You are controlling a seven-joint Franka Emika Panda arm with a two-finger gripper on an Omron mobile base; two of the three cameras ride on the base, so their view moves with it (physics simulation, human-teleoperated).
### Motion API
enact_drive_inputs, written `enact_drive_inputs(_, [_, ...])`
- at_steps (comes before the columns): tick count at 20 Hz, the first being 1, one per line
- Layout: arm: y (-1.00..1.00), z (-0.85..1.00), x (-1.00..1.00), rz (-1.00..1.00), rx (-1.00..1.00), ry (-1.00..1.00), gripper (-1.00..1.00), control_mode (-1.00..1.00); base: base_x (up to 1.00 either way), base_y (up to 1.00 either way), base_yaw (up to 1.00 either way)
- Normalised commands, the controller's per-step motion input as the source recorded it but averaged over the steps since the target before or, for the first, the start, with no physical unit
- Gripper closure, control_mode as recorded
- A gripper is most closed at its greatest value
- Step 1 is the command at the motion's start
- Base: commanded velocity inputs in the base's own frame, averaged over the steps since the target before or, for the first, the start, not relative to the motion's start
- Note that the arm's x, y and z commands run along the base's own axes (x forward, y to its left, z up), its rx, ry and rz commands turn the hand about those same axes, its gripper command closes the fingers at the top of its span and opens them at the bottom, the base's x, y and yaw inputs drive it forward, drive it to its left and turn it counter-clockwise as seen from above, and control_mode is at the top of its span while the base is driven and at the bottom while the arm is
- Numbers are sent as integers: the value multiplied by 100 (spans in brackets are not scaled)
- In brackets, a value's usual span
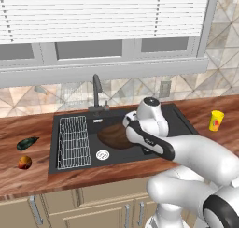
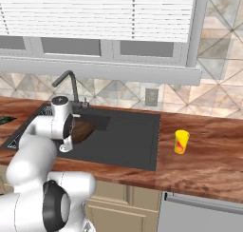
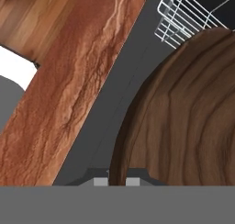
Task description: Remove the eggplant and peach from the sink. Then move the bowl and cup from the counter to the sink for washing.
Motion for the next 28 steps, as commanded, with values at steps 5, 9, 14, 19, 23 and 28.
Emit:
enact_drive_inputs(5, [0,-9,10,0,0,0,100,-100,0,0,0])
enact_drive_inputs(9, [0,-9,7,0,0,0,100,-100,0,0,0])
enact_drive_inputs(14, [0,-8,11,0,0,0,100,-100,0,0,0])
enact_drive_inputs(19, [0,-7,13,0,0,0,100,-100,0,0,0])
enact_drive_inputs(23, [2,-8,15,0,0,0,100,-100,0,0,0])
enact_drive_inputs(28, [10,-9,14,0,0,0,100,-100,0,0,0])
